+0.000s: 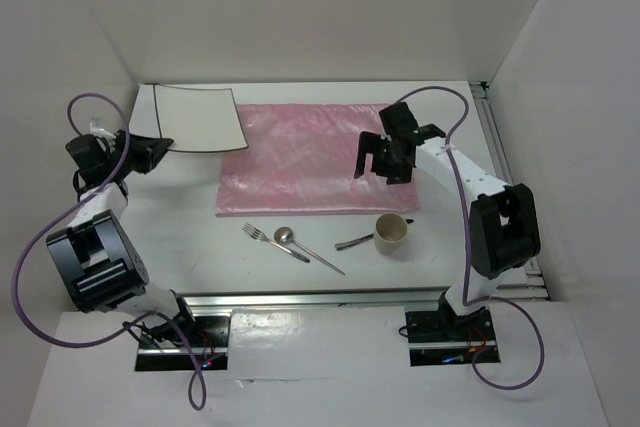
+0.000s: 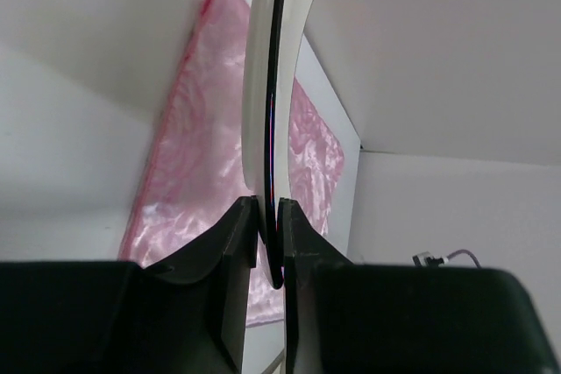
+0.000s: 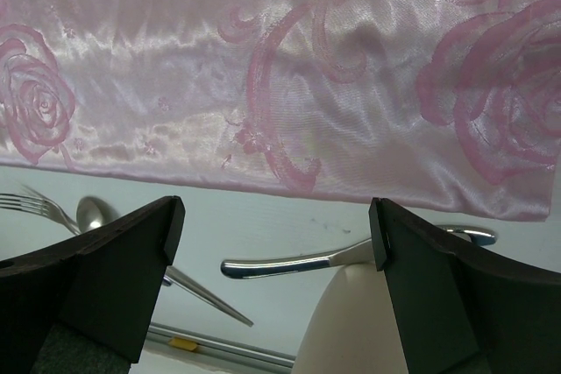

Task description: Set the dinner table for one person

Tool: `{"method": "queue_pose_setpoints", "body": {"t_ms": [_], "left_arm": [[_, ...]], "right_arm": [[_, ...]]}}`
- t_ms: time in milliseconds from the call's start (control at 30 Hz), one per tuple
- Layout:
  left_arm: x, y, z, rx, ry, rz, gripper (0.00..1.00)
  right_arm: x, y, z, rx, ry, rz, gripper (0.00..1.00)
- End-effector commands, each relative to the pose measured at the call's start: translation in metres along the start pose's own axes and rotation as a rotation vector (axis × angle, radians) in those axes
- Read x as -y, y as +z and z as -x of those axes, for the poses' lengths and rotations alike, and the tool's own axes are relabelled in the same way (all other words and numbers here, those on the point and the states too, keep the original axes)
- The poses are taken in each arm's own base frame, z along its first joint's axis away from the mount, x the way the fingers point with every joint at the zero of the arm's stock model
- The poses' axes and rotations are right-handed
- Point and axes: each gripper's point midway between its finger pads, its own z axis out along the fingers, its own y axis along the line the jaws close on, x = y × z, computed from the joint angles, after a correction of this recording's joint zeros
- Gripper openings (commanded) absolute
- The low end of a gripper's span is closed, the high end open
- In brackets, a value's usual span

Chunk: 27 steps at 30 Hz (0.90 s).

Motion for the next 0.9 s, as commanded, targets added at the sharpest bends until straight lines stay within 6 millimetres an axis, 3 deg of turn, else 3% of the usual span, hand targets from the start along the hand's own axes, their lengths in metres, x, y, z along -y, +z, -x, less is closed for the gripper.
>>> {"method": "queue_pose_setpoints", "body": {"t_ms": [0, 33, 167, 300, 467, 600, 867], "left_arm": [[0.109, -0.01, -0.016, -0.097, 0.223, -0.298, 0.0], [0.109, -0.01, -0.017, -0.098, 0.223, -0.298, 0.0], [0.142, 0.007, -0.068, -0.2, 0.222, -0.378, 0.0], [0.151, 0.021, -0.116, -0.256, 0.173, -0.424, 0.0], [0.173, 0.035, -0.174, -0.319, 0.096, -0.532, 0.0], [0.168, 0.051, -0.19, -0.334, 0.038, -0.541, 0.0], [0.163, 0.068, -0.202, -0.295, 0.002, -0.524, 0.0]], "right_arm": [[-0.003, -0.02, 0.007, 0.047, -0.006, -0.011, 1.0], [-0.004, -0.022, 0.008, 0.055, -0.006, -0.007, 1.0], [-0.001, -0.027, 0.012, 0.057, 0.003, -0.012, 1.0], [0.007, -0.033, 0.017, 0.073, 0.023, -0.028, 1.0], [0.023, -0.055, 0.027, 0.126, 0.051, -0.041, 1.0], [0.044, -0.069, 0.029, 0.15, 0.078, -0.066, 1.0], [0.07, -0.092, 0.044, 0.221, 0.112, -0.098, 1.0]]}}
